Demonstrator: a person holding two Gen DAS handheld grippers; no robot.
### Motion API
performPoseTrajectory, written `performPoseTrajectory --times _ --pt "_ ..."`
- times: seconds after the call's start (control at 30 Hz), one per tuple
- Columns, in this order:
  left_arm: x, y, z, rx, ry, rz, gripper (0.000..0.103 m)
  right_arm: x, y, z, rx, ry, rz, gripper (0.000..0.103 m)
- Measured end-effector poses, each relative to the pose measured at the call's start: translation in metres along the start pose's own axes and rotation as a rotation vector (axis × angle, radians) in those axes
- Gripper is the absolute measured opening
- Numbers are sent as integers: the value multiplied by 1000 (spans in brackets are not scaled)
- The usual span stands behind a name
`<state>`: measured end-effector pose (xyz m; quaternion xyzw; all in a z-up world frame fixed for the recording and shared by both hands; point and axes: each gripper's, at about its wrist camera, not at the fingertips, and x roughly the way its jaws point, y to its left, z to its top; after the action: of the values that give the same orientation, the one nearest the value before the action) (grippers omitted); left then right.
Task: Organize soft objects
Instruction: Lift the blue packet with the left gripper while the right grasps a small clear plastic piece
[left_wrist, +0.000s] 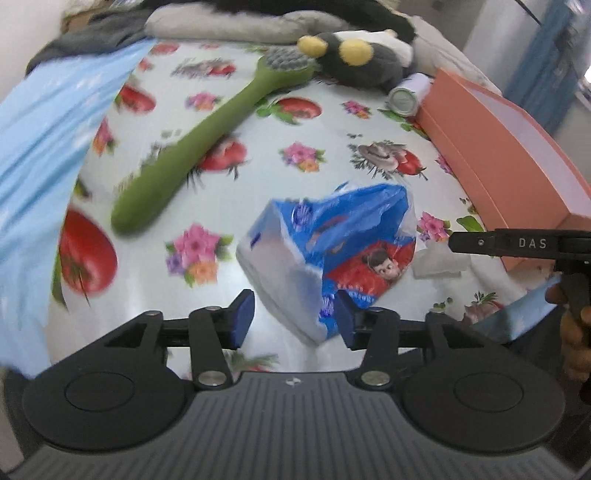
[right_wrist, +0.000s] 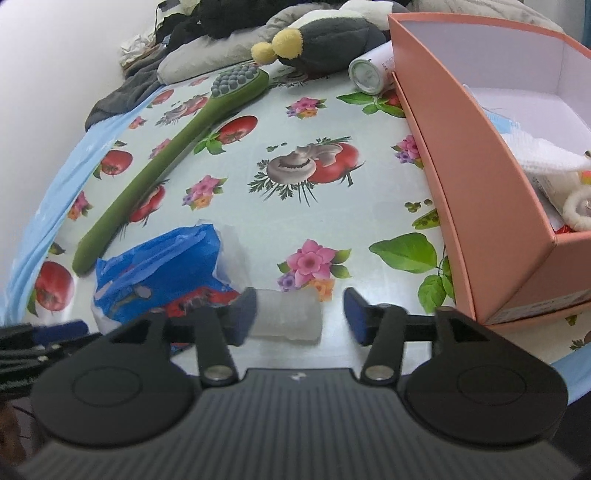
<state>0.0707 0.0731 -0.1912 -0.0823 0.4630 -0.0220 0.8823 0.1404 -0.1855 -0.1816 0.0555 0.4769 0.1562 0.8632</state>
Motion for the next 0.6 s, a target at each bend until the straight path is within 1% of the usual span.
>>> performPoseTrajectory --times 0.13,0.2,0.23,0.33,0.4,0.43,0.47,0.5,0.53,0.57,0.6 --pt "-5 -2 15 102 -24 5 56 8 -1 -1 24 -1 -16 60" --pt "-6 -4 23 148 -37 8 61 14 -2 -3 27 9 -28 60" --pt "-7 -6 27 173 -42 10 62 17 -2 -4 31 15 -29 60" --pt "-8 -11 36 249 -61 16 67 19 -5 -7 55 20 5 60" --pt "-8 -15 41 292 -67 16 71 18 -3 -7 43 19 11 53" --pt "-8 -18 42 315 -71 16 71 18 -2 -8 45 20 21 44" --pt "-7 -20 44 342 -73 15 72 17 -2 -8 53 24 35 38" --pt "-5 -23 45 368 -73 13 72 16 -3 -8 56 23 32 36" --pt "-4 -27 45 395 -74 9 72 14 -2 -8 48 16 26 31" --pt "-2 -30 46 427 -78 7 72 13 -2 -8 42 14 24 29" --pt "0 -34 46 453 -81 7 72 12 -3 -7 46 10 28 27"
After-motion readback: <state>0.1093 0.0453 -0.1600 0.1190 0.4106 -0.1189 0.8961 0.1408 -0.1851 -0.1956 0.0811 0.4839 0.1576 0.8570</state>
